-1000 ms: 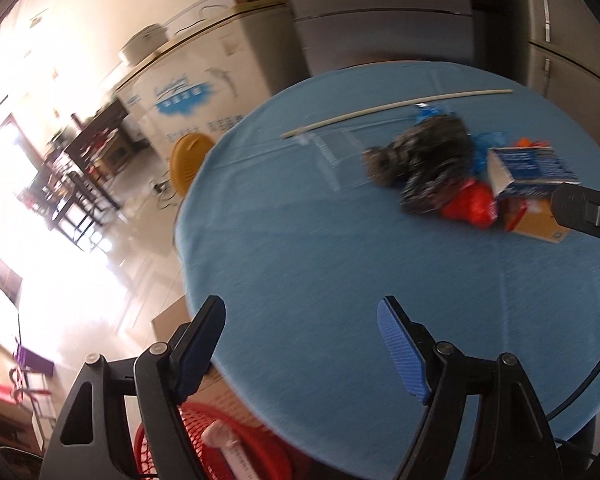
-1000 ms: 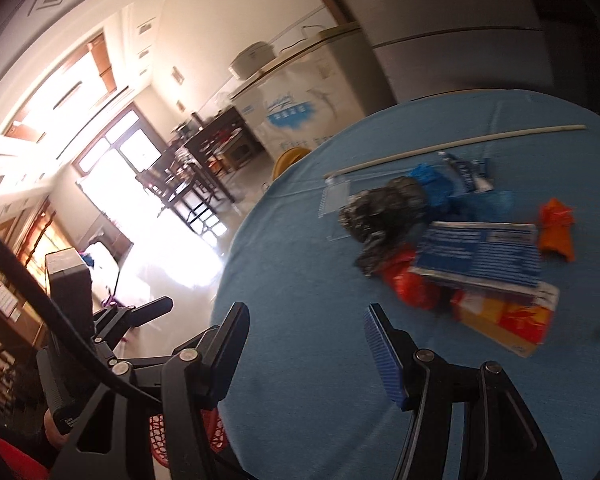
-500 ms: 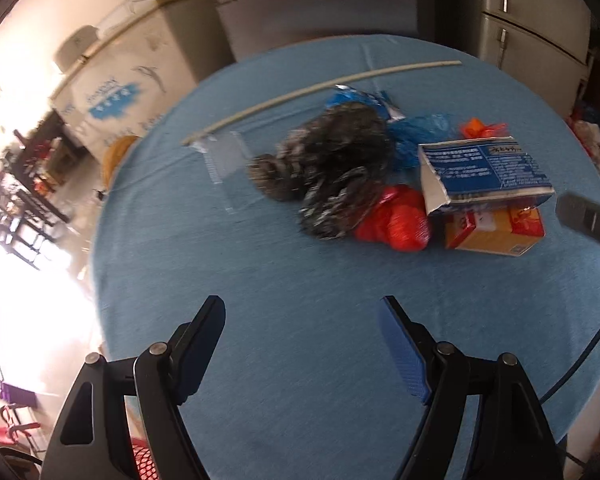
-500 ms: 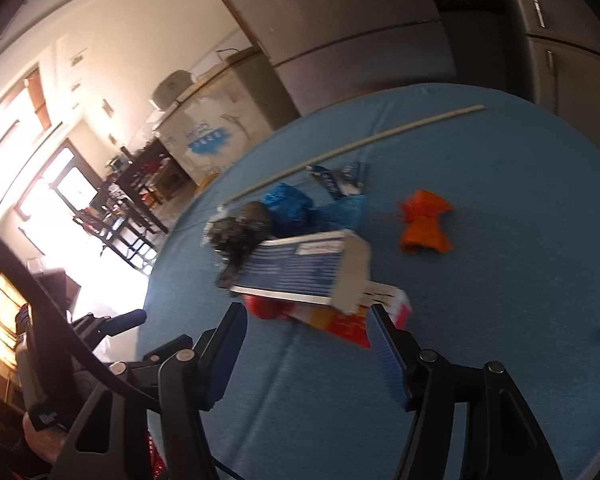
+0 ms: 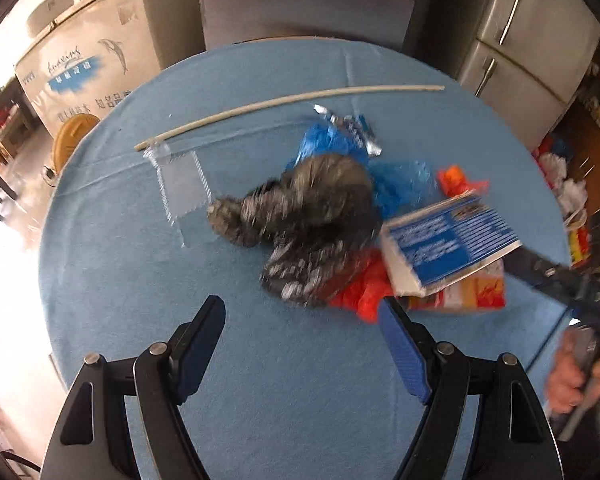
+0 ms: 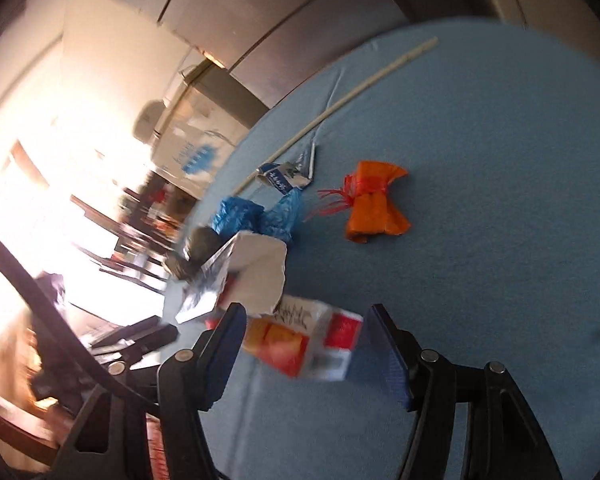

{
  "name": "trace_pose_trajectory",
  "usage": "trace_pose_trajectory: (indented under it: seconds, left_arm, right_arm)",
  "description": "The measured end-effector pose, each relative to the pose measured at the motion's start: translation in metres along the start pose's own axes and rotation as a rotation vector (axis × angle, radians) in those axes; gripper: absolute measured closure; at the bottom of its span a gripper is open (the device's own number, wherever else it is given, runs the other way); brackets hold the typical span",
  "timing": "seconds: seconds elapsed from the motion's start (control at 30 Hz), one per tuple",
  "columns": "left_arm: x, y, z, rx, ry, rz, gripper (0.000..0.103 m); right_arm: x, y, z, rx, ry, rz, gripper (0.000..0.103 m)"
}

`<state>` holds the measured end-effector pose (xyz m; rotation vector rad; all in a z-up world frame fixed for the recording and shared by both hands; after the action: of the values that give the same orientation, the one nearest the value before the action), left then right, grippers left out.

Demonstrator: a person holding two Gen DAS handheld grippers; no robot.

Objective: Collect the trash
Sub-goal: 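Grasp the red-and-white medicine box with the right tool while the left tool approaches the blue toothpaste box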

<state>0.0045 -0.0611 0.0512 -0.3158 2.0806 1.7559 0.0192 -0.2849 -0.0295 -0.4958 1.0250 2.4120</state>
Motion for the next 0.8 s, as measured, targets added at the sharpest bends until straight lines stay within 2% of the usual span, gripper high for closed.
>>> trace_pose_trajectory:
  seconds: [0.17,0.27,0.37,0.43,0.53,0.7,0.8]
  left_arm:
    - [-0.024,-0.006,-0.014,0.082,0.051,0.025,0.024]
    - [-0.034,-0.006,-0.025,0.073,0.017,0.0,0.024]
    - [-0.043,-0.009,-0.03,0.018,-0.049,-0.023,0.024]
    - [-0.044,-0.012,-0.03,-0.028,-0.095,-0.027,0.024]
    - [-0.047,-0.018,-0.028,-0.095,-0.146,-0.03,0.024]
    - [-0.048,-0.021,-0.023,-0.136,-0.17,-0.027,0.024]
    - [-0.047,-0.023,-0.026,-0.16,-0.2,-0.029,0.024]
  right_arm:
    - [-0.004,-0.025,-0.012,-0.127,-0.084,0.021,0.036]
    - [0.006,-0.032,-0.003,-0.158,-0.047,0.049,0.036]
    - [0.022,-0.031,0.017,-0.162,0.06,0.099,0.036]
    - [0.032,-0.029,0.033,-0.115,0.158,0.122,0.036]
    - [0.038,-0.026,0.049,-0.017,0.278,0.107,0.035]
    - [0.04,-0.042,0.065,0.104,0.394,0.108,0.032]
    - [0.047,-0.057,0.066,0.248,0.461,0.126,0.033]
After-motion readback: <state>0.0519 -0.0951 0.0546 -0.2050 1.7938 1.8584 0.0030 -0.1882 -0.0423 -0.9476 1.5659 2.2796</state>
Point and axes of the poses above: each gripper's, at about its wrist camera, not at the fingertips, and y roughly against the way its jaws point, z to its left, x to its underside, the point moved 7 cm from there along -y, roughly the way its jaws point, and after that the axes turned 5 degrees about y, right-handed, at the moved point
